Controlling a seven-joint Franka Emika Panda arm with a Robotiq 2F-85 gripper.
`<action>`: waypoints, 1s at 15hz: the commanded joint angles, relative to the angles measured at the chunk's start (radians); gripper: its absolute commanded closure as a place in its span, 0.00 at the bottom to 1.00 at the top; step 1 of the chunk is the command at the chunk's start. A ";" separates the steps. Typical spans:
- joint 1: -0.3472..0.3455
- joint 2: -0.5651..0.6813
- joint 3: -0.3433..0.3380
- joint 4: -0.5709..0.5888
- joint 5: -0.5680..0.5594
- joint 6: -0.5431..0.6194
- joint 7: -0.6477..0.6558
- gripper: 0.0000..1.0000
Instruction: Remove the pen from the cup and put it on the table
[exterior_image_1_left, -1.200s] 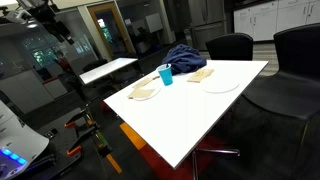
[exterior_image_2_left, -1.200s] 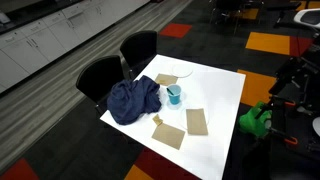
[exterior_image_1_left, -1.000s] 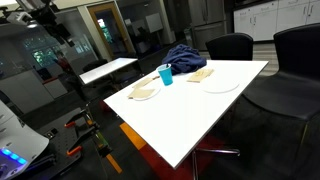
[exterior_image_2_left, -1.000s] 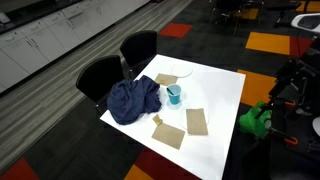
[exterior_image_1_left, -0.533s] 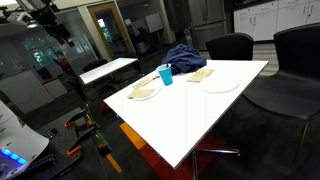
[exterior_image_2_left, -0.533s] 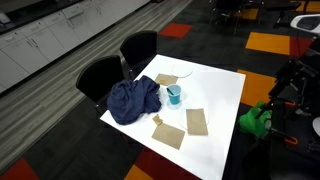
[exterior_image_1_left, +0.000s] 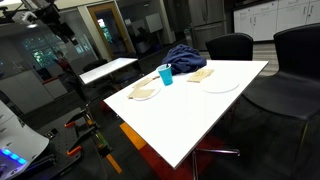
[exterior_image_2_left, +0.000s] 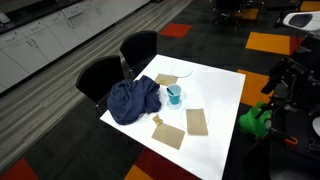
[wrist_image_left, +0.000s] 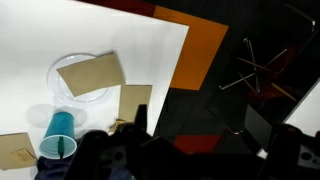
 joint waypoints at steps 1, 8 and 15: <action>-0.019 0.088 -0.008 0.024 -0.001 0.100 -0.002 0.00; -0.058 0.274 -0.026 0.063 -0.032 0.362 0.007 0.00; -0.088 0.481 -0.087 0.154 -0.061 0.528 -0.005 0.00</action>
